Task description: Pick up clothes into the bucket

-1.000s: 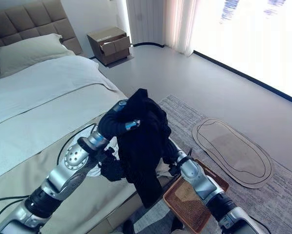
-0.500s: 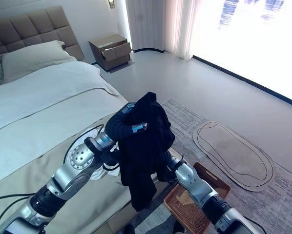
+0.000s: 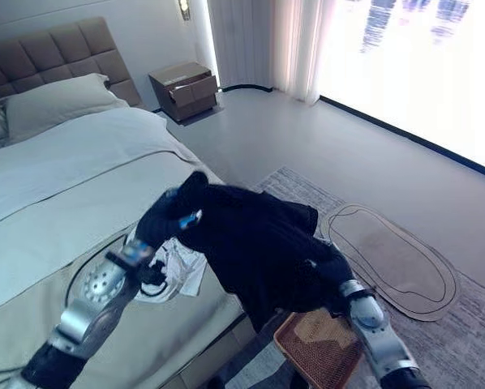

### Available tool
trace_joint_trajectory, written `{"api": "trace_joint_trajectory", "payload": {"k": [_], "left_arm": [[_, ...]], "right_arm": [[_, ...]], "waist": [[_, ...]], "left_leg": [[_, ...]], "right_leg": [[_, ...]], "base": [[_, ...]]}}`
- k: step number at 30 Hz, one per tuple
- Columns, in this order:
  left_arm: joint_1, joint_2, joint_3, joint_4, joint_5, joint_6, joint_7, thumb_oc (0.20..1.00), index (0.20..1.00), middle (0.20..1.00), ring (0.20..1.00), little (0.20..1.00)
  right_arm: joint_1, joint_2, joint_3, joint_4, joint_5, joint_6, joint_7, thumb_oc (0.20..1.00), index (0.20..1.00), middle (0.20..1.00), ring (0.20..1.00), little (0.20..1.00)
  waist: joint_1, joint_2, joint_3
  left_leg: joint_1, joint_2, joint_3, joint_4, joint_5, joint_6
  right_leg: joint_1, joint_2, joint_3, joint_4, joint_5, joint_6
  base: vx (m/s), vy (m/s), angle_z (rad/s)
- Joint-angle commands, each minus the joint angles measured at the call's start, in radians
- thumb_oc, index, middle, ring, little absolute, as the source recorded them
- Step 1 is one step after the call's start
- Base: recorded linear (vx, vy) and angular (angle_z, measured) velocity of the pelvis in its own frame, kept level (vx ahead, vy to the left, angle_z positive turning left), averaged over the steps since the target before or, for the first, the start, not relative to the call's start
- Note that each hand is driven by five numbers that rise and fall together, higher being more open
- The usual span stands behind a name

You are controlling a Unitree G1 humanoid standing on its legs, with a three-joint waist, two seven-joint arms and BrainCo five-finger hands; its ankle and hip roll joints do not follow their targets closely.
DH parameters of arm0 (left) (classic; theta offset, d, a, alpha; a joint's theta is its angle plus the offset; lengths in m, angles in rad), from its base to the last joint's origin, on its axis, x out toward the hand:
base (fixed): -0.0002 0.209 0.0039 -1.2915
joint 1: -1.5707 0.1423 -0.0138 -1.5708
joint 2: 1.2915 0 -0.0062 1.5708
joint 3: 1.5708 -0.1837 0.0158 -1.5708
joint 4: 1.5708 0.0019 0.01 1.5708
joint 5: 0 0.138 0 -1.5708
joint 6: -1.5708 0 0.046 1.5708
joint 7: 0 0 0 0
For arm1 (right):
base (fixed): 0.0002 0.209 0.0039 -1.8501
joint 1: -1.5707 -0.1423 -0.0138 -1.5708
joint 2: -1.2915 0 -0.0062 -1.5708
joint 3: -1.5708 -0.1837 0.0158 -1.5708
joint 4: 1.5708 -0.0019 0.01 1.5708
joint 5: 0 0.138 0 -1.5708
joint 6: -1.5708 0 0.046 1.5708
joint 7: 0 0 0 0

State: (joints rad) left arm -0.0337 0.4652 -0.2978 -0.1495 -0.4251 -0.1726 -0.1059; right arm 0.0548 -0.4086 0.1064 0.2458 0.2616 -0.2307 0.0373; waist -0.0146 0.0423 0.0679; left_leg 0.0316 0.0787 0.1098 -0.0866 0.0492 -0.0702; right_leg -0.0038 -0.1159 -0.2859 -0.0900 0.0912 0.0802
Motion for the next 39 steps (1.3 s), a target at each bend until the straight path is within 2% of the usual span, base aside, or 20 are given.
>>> {"api": "trace_joint_trajectory", "payload": {"k": [1, 3, 10, 14, 20, 25, 26, 29, 30, 31, 32, 36, 39], "left_arm": [[-0.057, 0.007, 0.084, 0.082, 0.027, -0.092, 0.052, 1.0, 1.0, 1.0, 1.0, 1.0], [-0.028, -0.004, 0.069, 0.121, -0.006, -0.078, 0.029, 1.0, 1.0, 1.0, 1.0, 1.0], [0.062, -0.012, 0.081, 0.191, 0.053, -0.075, 0.019, 1.0, 1.0, 1.0, 1.0, 1.0], [0.131, -0.035, 0.128, 0.319, 0.077, -0.069, 0.044, 1.0, 1.0, 1.0, 1.0, 1.0], [0.201, -0.051, 0.19, 0.374, 0.095, -0.078, 0.057, 1.0, 1.0, 1.0, 1.0, 1.0], [0.238, -0.052, 0.249, 0.391, 0.1, -0.104, 0.07, 1.0, 1.0, 1.0, 1.0, 1.0], [0.236, -0.06, 0.272, 0.376, 0.084, -0.127, 0.089, 1.0, 1.0, 1.0, 1.0, 1.0], [0.214, -0.055, 0.29, 0.338, 0.094, -0.164, 0.132, 1.0, 1.0, 1.0, 1.0, 1.0], [0.212, -0.055, 0.291, 0.338, 0.094, -0.164, 0.133, 1.0, 1.0, 1.0, 1.0, 1.0], [0.191, -0.053, 0.304, 0.307, 0.091, -0.192, 0.176, 1.0, 1.0, 1.0, 1.0, 1.0], [0.179, -0.054, 0.31, 0.291, 0.085, -0.203, 0.204, 1.0, 1.0, 1.0, 1.0, 1.0], [0.149, -0.059, 0.331, 0.245, 0.078, -0.239, 0.267, 1.0, 1.0, 1.0, 1.0, 1.0], [0.112, -0.075, 0.338, 0.188, 0.078, -0.271, 0.344, 1.0, 1.0, 1.0, 1.0, 1.0]], "right_arm": [[-0.005, -0.002, -0.095, -0.005, 0.051, -0.058, -0.081, 0.2, 0.2, 0.2, 0.2, 0.2], [-0.008, -0.001, -0.125, -0.015, 0.06, -0.064, -0.096, 0.2, 0.2, 0.2, 0.2, 0.2], [-0.009, 0.017, -0.185, -0.018, 0.103, -0.088, -0.124, 0.2, 0.2, 0.2, 0.2, 0.2], [-0.018, 0.019, -0.23, -0.019, 0.13, -0.096, -0.151, 0.2, 0.2, 0.2, 0.2, 0.2], [-0.027, 0.009, -0.284, -0.071, 0.149, -0.114, -0.171, 0.2, 0.2, 0.2, 0.2, 0.2], [-0.034, -0.004, -0.335, -0.099, 0.145, -0.13, -0.197, 0.2, 0.2, 0.2, 0.2, 0.2], [-0.041, -0.018, -0.342, -0.12, 0.119, -0.132, -0.211, 0.2, 0.2, 0.2, 0.2, 0.2], [-0.067, -0.027, -0.347, -0.116, 0.115, -0.143, -0.237, 0.2, 0.2, 0.2, 0.2, 0.2], [-0.07, -0.027, -0.347, -0.115, 0.114, -0.143, -0.238, 0.2, 0.2, 0.2, 0.2, 0.2], [-0.094, -0.02, -0.345, -0.094, 0.125, -0.154, -0.27, 0.2, 0.2, 0.2, 0.2, 0.2], [-0.111, -0.014, -0.338, -0.08, 0.123, -0.159, -0.298, 0.2, 0.2, 0.2, 0.2, 0.2], [-0.163, -0.009, -0.317, -0.029, 0.115, -0.166, -0.352, 0.2, 0.2, 0.2, 0.2, 0.2], [-0.231, -0.007, -0.293, 0.048, 0.127, -0.176, -0.418, 0.2, 0.2, 0.2, 0.2, 0.2]], "waist": [[-0.018, -0.065, -0.017], [-0.02, -0.066, -0.017], [-0.018, -0.068, -0.015], [-0.014, -0.065, -0.011], [-0.008, -0.062, 0.006], [-0.003, -0.054, 0.049], [0.001, -0.05, 0.091], [0.003, -0.041, 0.158], [0.002, -0.041, 0.158], [0.001, -0.031, 0.208], [0.001, -0.025, 0.232], [0.004, -0.018, 0.265], [0.003, -0.012, 0.284]], "left_leg": [[-0.033, 0.055, 0.058, 0.031, 0.006, -0.006], [-0.032, 0.055, 0.058, 0.031, 0.005, -0.005], [-0.034, 0.057, 0.062, 0.032, 0.004, -0.004], [-0.042, 0.057, 0.072, 0.038, 0.001, -0.003], [-0.057, 0.052, 0.073, 0.059, -0.009, 0.001], [-0.095, 0.04, 0.063, 0.1, -0.021, 0.005], [-0.135, 0.037, 0.053, 0.139, -0.026, 0.006], [-0.204, 0.035, 0.039, 0.196, -0.036, 0.007], [-0.209, 0.036, 0.038, 0.202, -0.037, 0.007], [-0.263, 0.038, 0.03, 0.248, -0.044, 0.011], [-0.301, 0.045, 0.028, 0.291, -0.061, 0.014], [-0.415, 0.058, 0.029, 0.382, -0.086, 0.021], [-0.556, 0.069, 0.024, 0.453, -0.096, 0.025]], "right_leg": [[0.075, -0.113, -0.022, 0.02, -0.024, 0.107], [0.074, -0.112, -0.02, 0.021, -0.024, 0.108], [0.067, -0.109, -0.014, 0.018, -0.022, 0.107], [0.055, -0.11, -0.003, 0.017, -0.018, 0.107], [0.042, -0.12, 0.0, 0.03, -0.02, 0.109], [0.02, -0.14, -0.004, 0.07, -0.029, 0.109], [-0.005, -0.15, -0.007, 0.094, -0.033, 0.107], [-0.065, -0.165, -0.006, 0.142, -0.038, 0.102], [-0.07, -0.165, -0.006, 0.147, -0.04, 0.102], [-0.134, -0.177, 0.007, 0.2, -0.046, 0.097], [-0.18, -0.184, 0.021, 0.249, -0.06, 0.092], [-0.307, -0.184, 0.058, 0.339, -0.083, 0.08], [-0.463, -0.184, 0.087, 0.427, -0.104, 0.067]], "base": [[0.0, 0.0, 0.0], [0.0, 0.0, 0.0], [0.0, -0.001, 0.0], [-0.02, -0.004, -0.11], [0.0, 0.001, -0.04], [-0.05, 0.006, 0.0], [-0.2, 0.002, 0.01], [-0.19, -0.005, 0.04], [-0.22, -0.008, -0.01], [-0.22, -0.003, -0.02], [-0.23, -0.002, 0.01], [-0.14, -0.015, -0.02], [-0.13, -0.028, -0.03]]}}
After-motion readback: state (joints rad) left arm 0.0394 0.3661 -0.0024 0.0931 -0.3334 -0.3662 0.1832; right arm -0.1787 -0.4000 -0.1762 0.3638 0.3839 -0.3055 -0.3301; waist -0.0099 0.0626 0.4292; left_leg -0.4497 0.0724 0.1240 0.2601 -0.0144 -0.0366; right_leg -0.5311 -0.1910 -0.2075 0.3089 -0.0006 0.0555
